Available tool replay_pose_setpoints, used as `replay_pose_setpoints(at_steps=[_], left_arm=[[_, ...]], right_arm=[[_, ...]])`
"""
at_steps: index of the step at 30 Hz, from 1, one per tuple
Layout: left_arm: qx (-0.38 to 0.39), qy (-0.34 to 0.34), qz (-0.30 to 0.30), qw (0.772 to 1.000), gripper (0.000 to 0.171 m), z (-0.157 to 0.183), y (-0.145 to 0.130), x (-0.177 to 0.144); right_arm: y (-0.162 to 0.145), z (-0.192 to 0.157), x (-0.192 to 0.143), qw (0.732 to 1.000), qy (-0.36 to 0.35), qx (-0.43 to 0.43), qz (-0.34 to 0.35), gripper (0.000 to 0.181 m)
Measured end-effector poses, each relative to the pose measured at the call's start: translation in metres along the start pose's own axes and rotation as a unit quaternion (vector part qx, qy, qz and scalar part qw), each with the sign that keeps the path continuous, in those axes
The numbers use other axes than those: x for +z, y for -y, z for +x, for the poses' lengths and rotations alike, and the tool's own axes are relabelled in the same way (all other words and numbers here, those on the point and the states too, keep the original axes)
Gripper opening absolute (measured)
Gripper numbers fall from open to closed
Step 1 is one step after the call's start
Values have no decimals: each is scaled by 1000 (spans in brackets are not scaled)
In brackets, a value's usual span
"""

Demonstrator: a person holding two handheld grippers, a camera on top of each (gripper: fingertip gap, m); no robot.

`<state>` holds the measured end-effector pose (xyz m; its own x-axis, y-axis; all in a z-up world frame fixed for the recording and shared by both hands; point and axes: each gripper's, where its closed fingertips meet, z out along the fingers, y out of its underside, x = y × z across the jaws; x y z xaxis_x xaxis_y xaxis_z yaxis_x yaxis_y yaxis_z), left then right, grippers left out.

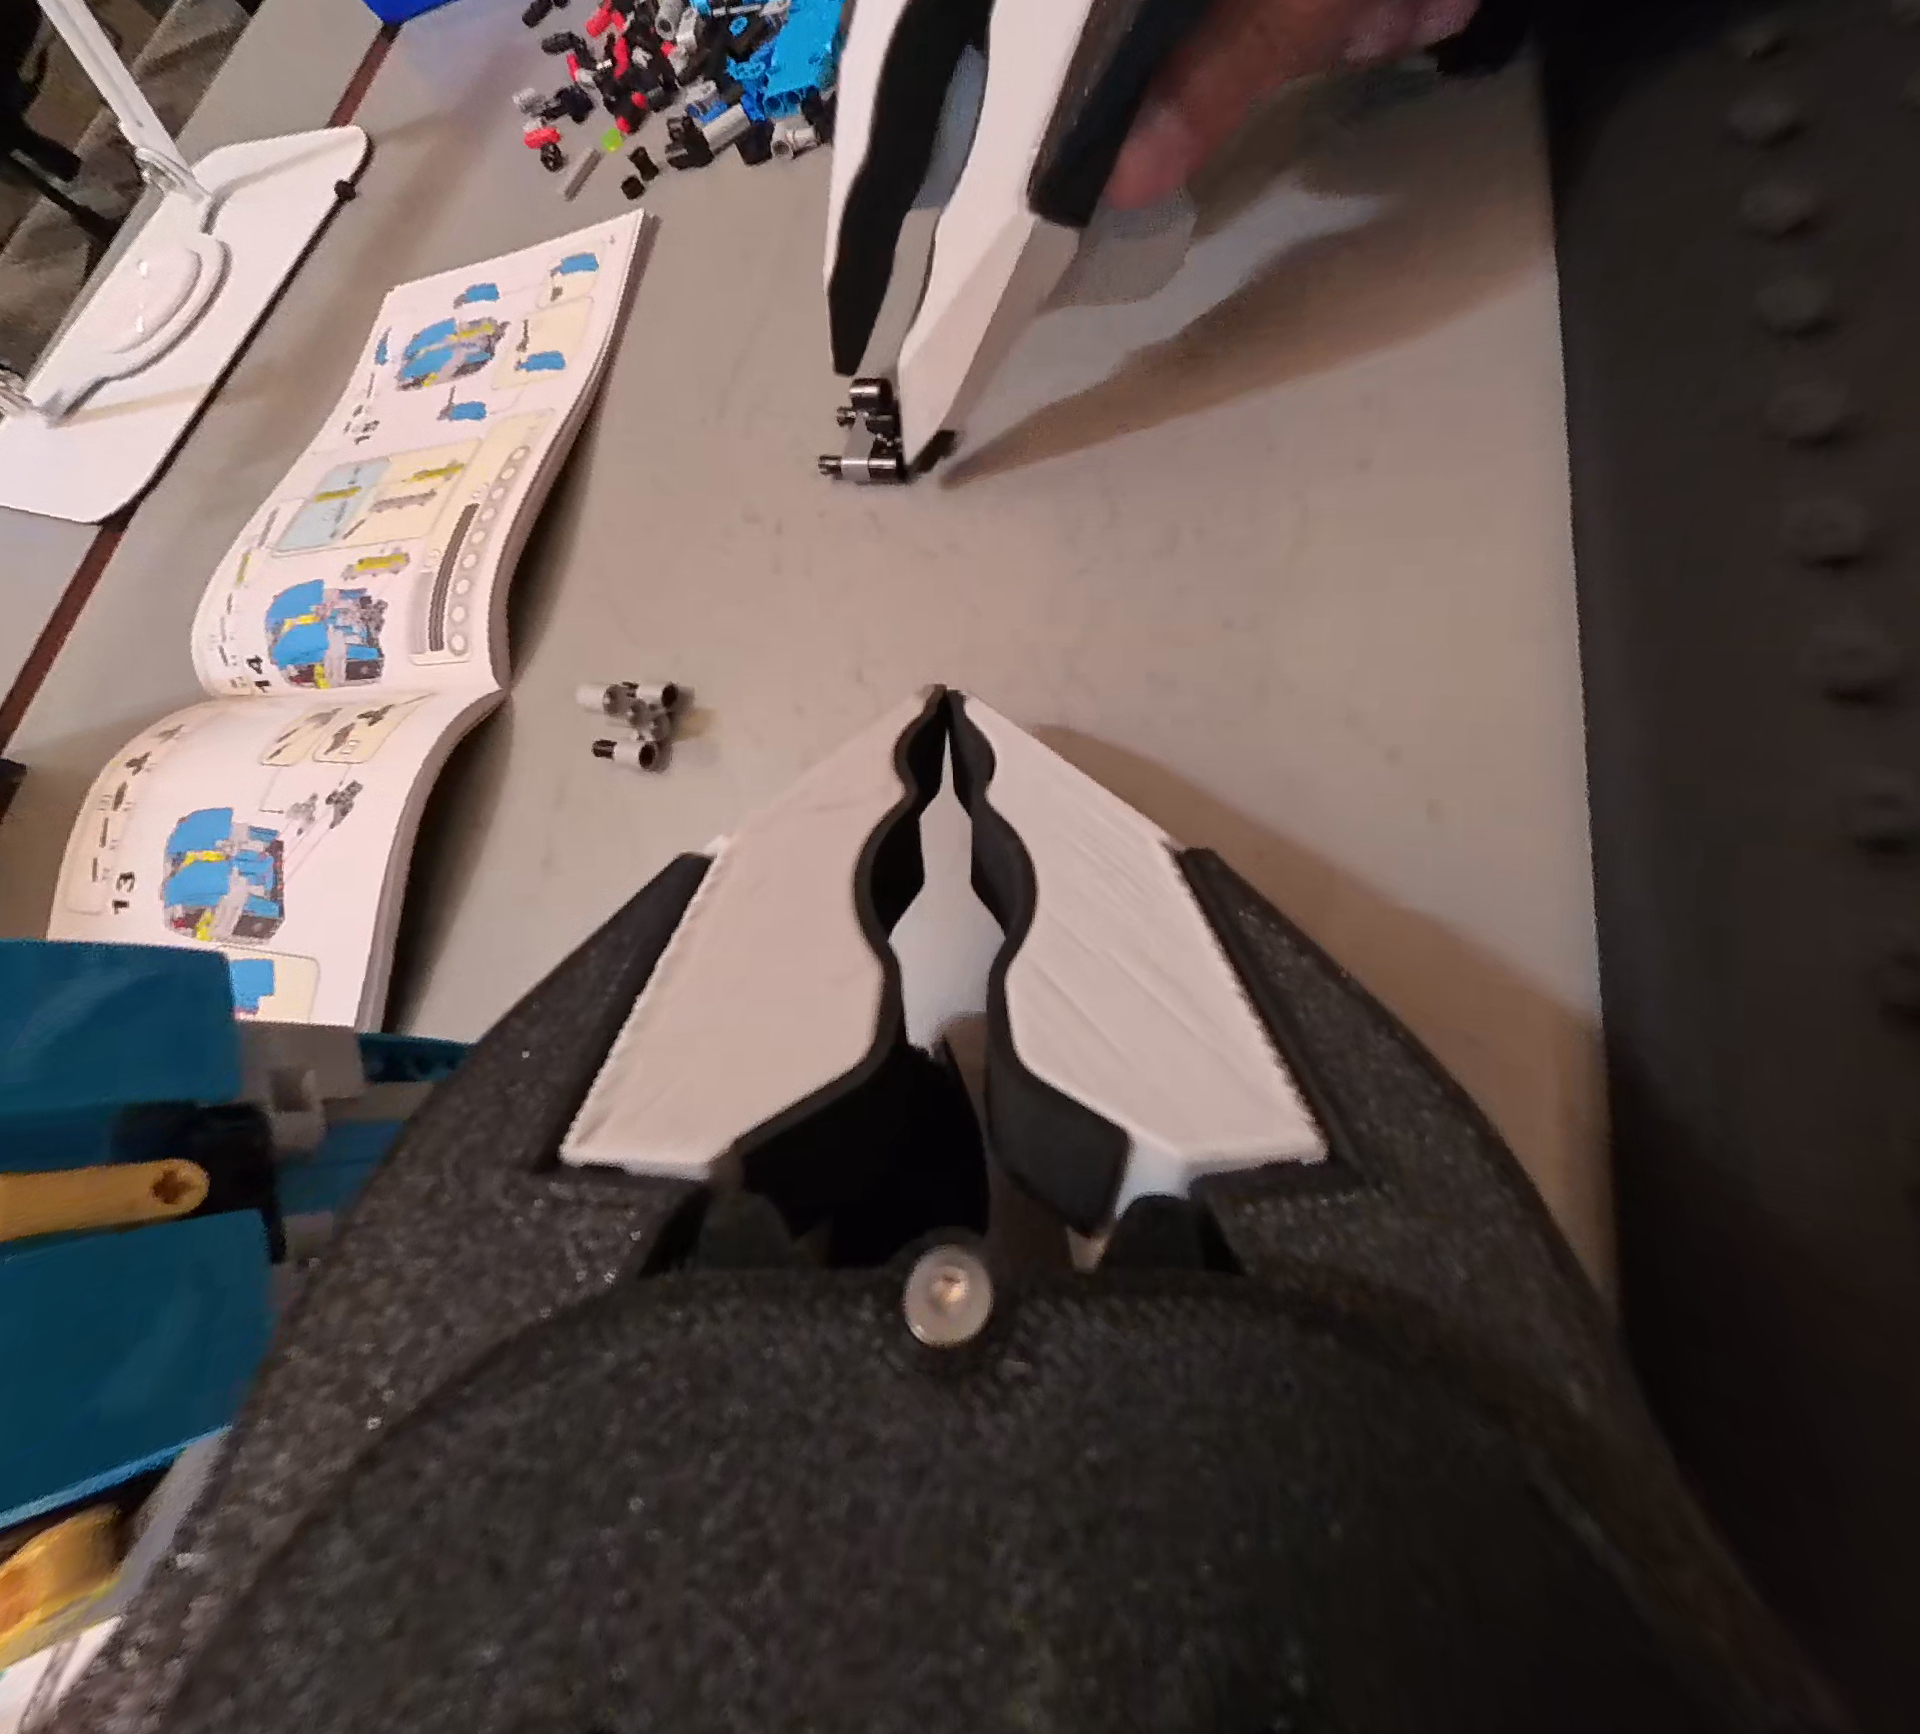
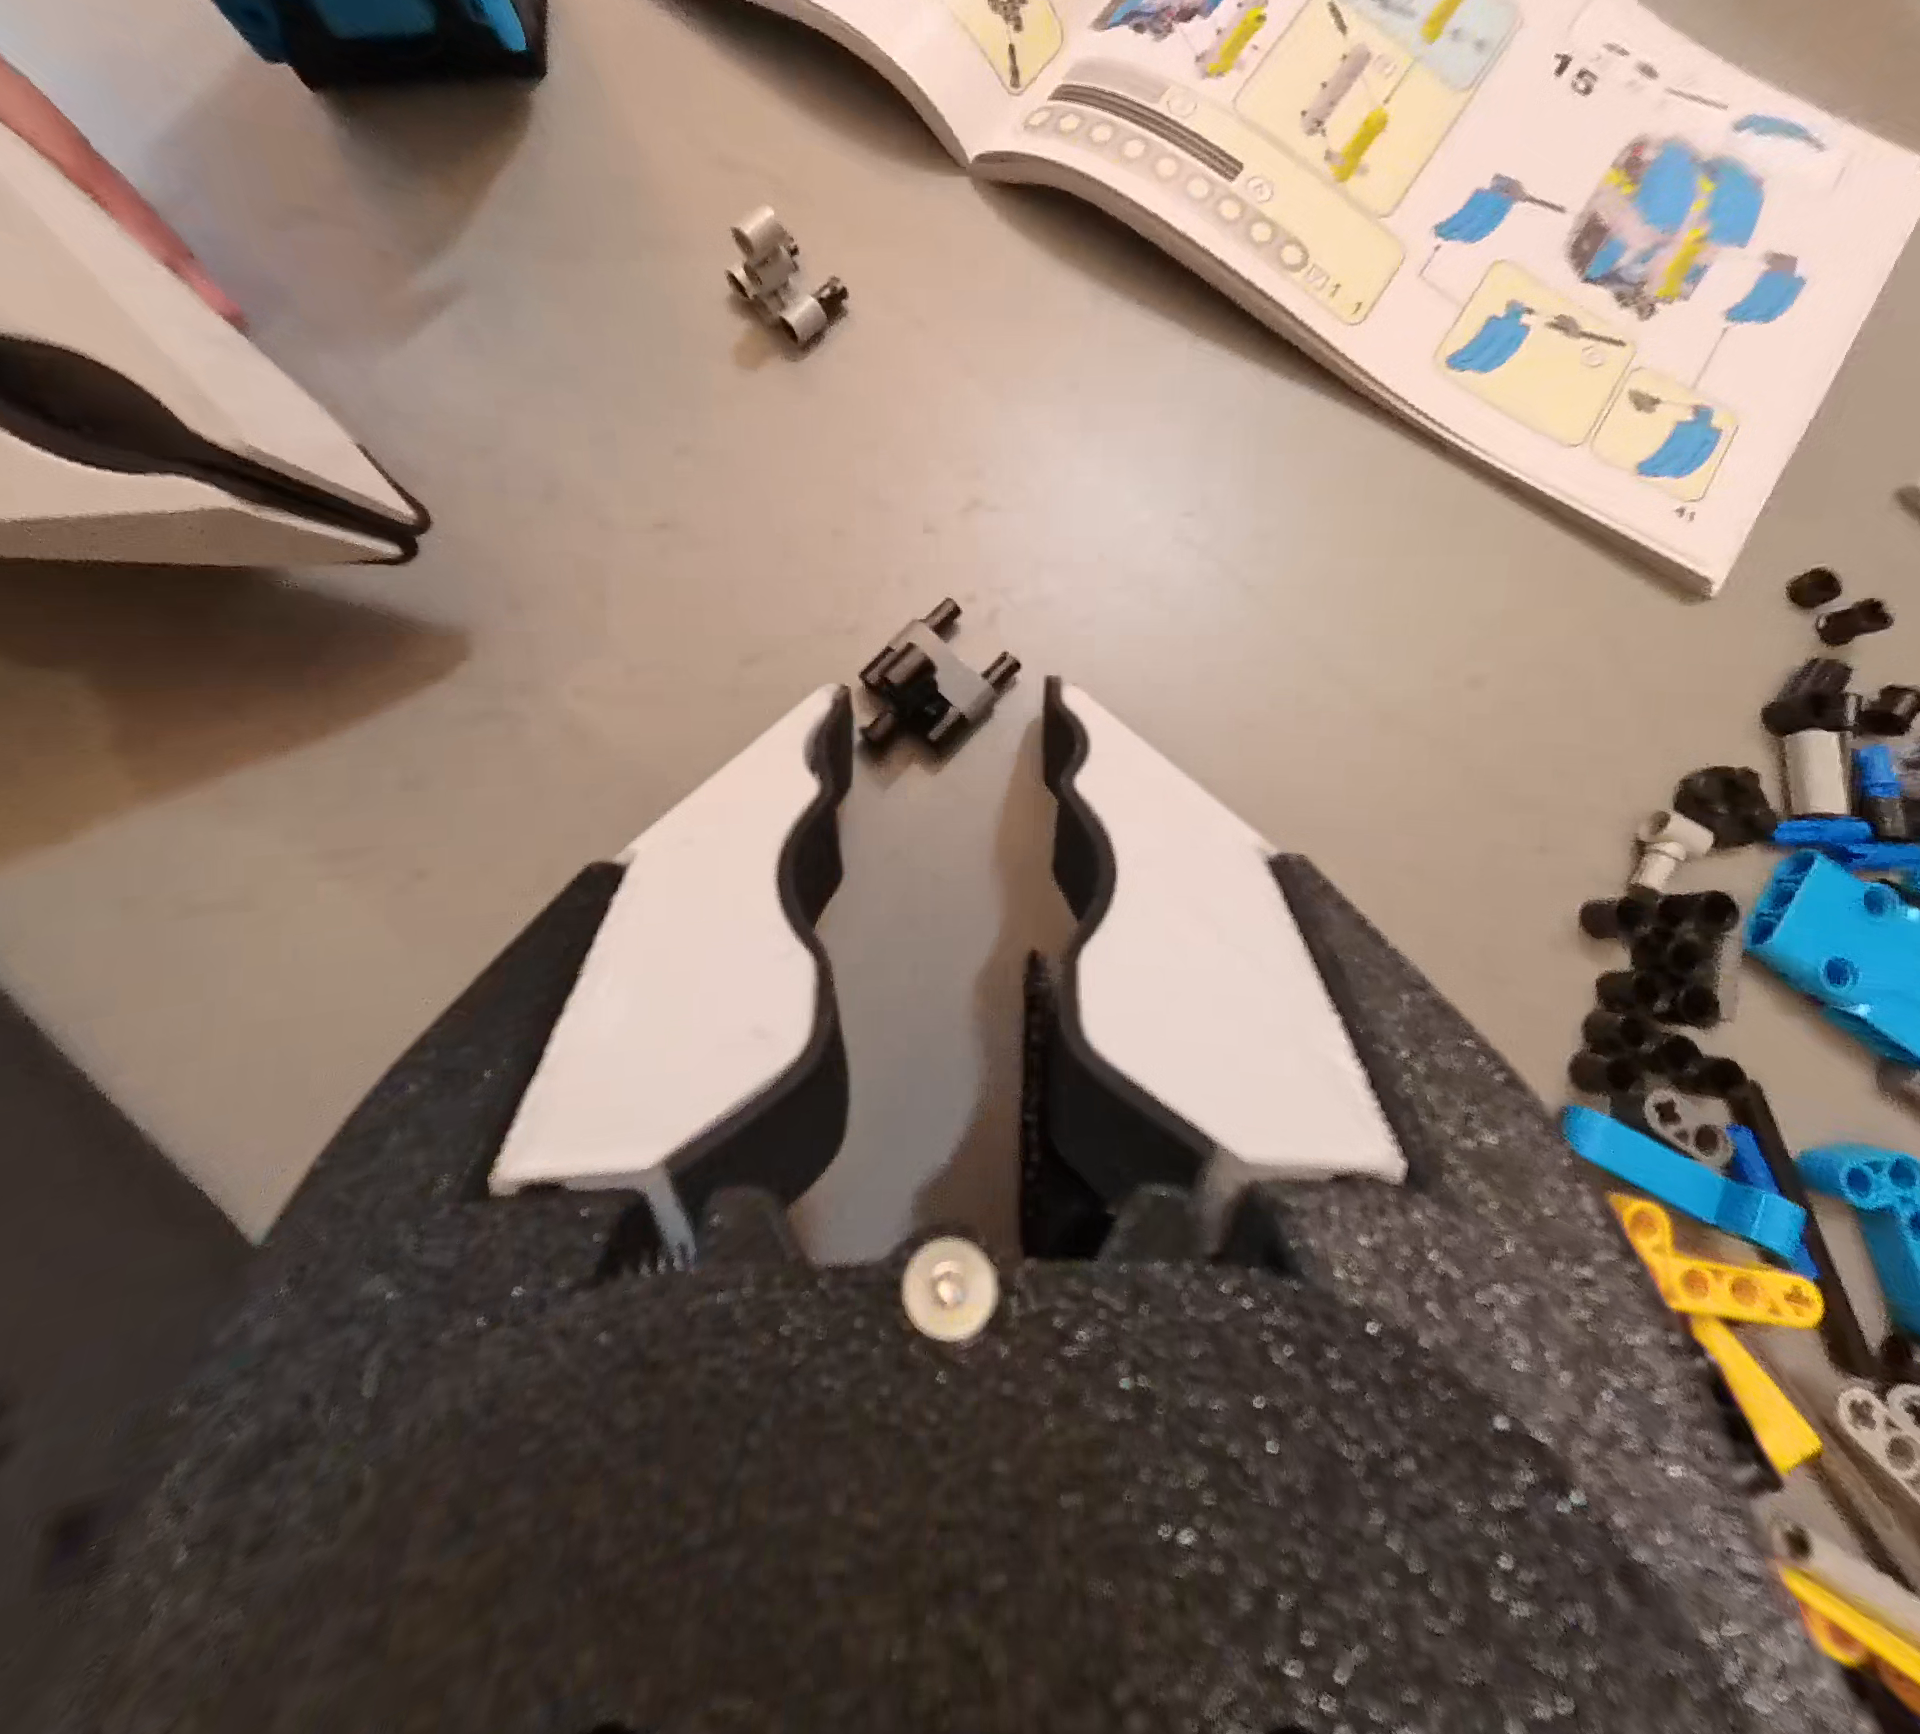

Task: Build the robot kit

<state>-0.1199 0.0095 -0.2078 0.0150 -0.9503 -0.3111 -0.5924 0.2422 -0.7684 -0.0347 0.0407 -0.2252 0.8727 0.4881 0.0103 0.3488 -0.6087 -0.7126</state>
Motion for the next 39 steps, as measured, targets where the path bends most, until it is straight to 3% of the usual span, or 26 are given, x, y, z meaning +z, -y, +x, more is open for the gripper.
replay_pose_setpoints(at_steps=[7, 15, 19, 23, 29, 34, 37, 39], left_arm=[[5, -1, 4, 1000, 0, 0, 0, 2], [-28, 15, -2, 999, 0, -10, -2, 0], [-54, 11, 12, 998, 0, -12, 2, -3], [-55, 12, 26, 998, 0, -13, 7, -8], [-47, 15, 30, 998, 0, -13, 6, -11], [-59, 16, 40, 997, 0, -15, 8, -15], [-73, 24, 57, 995, 0, -19, 10, -21], [-86, 31, 83, 992, 0, -24, 15, -30]], right_arm=[[8, -7, -2, 999, 14, -18, 26, 10], [14, -14, -4, 998, 47, -30, 43, 9], [26, -60, -15, 978, 155, -103, 92, 9], [9, -85, -7, 967, 175, -178, 54, 10], [5, -89, -5, 966, 190, -169, 42, 10], [14, -79, -6, 974, 171, -137, 51, 25], [50, -69, -22, 976, 189, -85, 73, 27], [75, -49, -23, 981, 183, -49, 40, 47]])
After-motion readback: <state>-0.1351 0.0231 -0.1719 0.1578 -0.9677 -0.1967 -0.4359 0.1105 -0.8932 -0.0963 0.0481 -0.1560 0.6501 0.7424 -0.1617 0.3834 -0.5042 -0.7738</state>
